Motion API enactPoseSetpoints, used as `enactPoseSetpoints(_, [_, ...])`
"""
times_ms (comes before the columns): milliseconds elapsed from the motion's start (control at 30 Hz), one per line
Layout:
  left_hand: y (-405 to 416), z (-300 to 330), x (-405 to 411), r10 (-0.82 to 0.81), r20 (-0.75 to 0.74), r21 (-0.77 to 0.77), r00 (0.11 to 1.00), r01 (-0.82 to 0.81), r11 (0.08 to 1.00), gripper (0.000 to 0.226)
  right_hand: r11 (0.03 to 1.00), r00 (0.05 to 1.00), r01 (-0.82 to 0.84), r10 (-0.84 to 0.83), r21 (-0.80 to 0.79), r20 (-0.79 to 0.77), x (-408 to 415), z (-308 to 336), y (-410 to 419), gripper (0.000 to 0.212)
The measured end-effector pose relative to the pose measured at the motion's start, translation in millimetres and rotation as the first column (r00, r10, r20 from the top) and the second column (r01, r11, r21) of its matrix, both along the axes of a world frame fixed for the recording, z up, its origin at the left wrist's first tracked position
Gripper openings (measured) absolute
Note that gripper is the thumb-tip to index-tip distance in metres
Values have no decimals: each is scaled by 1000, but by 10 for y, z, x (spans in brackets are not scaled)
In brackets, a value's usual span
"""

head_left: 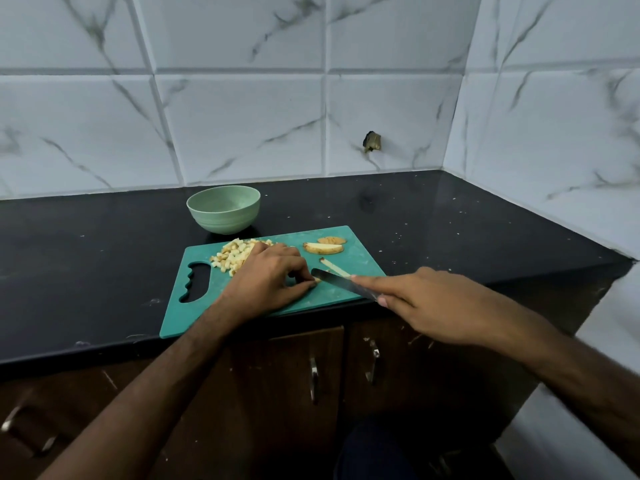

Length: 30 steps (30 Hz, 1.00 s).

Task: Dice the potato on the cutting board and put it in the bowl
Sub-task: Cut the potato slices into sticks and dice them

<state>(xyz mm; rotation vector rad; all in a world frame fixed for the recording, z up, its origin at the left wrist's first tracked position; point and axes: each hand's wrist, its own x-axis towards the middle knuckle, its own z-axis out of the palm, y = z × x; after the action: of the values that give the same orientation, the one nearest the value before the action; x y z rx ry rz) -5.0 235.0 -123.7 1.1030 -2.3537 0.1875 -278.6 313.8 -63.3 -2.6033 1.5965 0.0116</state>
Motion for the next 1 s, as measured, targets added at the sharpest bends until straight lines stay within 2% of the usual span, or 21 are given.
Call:
enactPoseSetpoints(100, [-7, -3, 1, 9, -1, 0, 1000, -9, 1000, 18, 999, 1000, 0, -1, 49, 30, 28, -51, -22, 48])
enactPoseSetpoints(333, [2, -10, 9, 23, -5, 5, 1000, -23, 1000, 14, 989, 999, -34, 36, 141, -15, -138, 274, 1, 46])
enactPoseSetpoints(500, [24, -23, 32, 102, -56, -72, 993, -106, 992, 25, 998, 999, -32, 30, 59, 37, -14, 156, 22, 46])
enactPoseSetpoints(633, [16, -20, 46, 114, -6, -70, 993, -114, 991, 21, 1000, 1000, -12, 12, 27, -1, 125, -4, -18, 47])
enactPoseSetpoints(900, [-1, -27, 49, 109, -27, -26, 994, -110, 994, 23, 978, 998, -16, 4, 207, 56, -33, 184, 40, 45])
enactPoseSetpoints(1000, [-8, -42, 60, 111, -48, -23, 993, -113, 993, 25, 979, 999, -22, 16, 202, 34, -91, 267, 30, 45])
